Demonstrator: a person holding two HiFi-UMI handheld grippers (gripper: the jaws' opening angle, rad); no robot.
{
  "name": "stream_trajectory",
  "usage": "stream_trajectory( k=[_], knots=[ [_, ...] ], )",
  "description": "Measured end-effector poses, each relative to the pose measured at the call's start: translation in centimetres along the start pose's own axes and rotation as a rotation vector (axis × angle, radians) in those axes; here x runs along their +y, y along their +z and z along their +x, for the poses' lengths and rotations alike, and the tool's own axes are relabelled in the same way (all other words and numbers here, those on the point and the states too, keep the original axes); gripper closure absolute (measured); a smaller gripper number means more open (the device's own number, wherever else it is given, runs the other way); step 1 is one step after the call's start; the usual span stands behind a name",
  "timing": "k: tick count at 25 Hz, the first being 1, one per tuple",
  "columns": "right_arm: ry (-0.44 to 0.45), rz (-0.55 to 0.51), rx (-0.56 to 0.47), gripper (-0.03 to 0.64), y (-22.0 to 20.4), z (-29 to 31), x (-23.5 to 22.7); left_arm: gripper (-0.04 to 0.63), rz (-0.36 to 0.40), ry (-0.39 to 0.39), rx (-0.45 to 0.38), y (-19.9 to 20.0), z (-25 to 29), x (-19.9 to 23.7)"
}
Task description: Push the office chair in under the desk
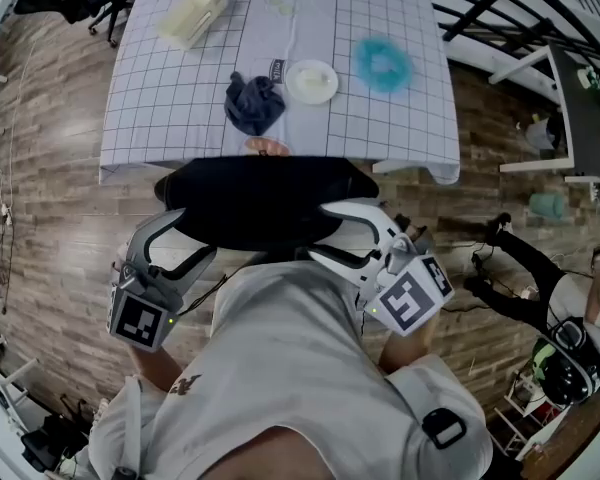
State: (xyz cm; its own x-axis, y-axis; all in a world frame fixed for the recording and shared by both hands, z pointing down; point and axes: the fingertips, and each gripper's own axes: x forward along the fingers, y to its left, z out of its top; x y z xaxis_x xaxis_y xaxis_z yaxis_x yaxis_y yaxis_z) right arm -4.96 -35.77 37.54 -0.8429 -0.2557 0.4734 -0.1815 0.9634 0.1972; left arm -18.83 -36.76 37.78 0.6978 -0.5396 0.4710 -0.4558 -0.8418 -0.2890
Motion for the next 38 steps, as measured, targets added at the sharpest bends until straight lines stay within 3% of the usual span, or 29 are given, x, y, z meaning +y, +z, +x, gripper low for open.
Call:
stream_trajectory(
  k=[3,5,7,8,11,15,22,29,38],
  knots=[
    [-0.036,0.013,-0.090,0.427,1.7,-1.5,-0.9,0.369,-0.009,-0.027,-0.023,0.4,-0.6,-0.3],
    [-0.057,0.018,-0.147,0.456,2.7,-2.1,-1.3,0.412,-0.054,-0.018,-0.080,1.2,-1.5,0.0],
    [-0.072,0.018,-0.187,0.475,3.5,-2.2,-1.5,0.556,-0.138,0.028,-0.199,2.7,-3.0,1.2],
    [-0.080,0.018,-0.200,0.488,3.8,-2.2,-1.7,0.584,-0.163,0.046,-0.265,3.7,-3.8,1.9],
    [-0.133,0.021,-0.237,0.542,4.7,-2.0,-2.6,0.592,-0.159,0.083,-0.389,6.1,-4.9,3.6],
    [-0.252,0.016,-0.290,0.605,6.4,-1.8,-4.8,0.592,-0.117,0.144,-0.459,8.1,-4.5,5.2],
    [-0.357,0.034,-0.357,0.614,9.4,-1.4,-7.7,0.594,-0.128,0.260,-0.495,10.7,-2.0,8.1],
    [-0.409,0.146,-0.344,0.614,8.9,-0.1,-9.3,0.594,-0.215,0.251,-0.471,10.7,0.1,8.4],
    [-0.426,0.262,-0.312,0.614,7.6,1.1,-9.6,0.594,-0.258,0.252,-0.440,9.8,1.2,8.3]
  ],
)
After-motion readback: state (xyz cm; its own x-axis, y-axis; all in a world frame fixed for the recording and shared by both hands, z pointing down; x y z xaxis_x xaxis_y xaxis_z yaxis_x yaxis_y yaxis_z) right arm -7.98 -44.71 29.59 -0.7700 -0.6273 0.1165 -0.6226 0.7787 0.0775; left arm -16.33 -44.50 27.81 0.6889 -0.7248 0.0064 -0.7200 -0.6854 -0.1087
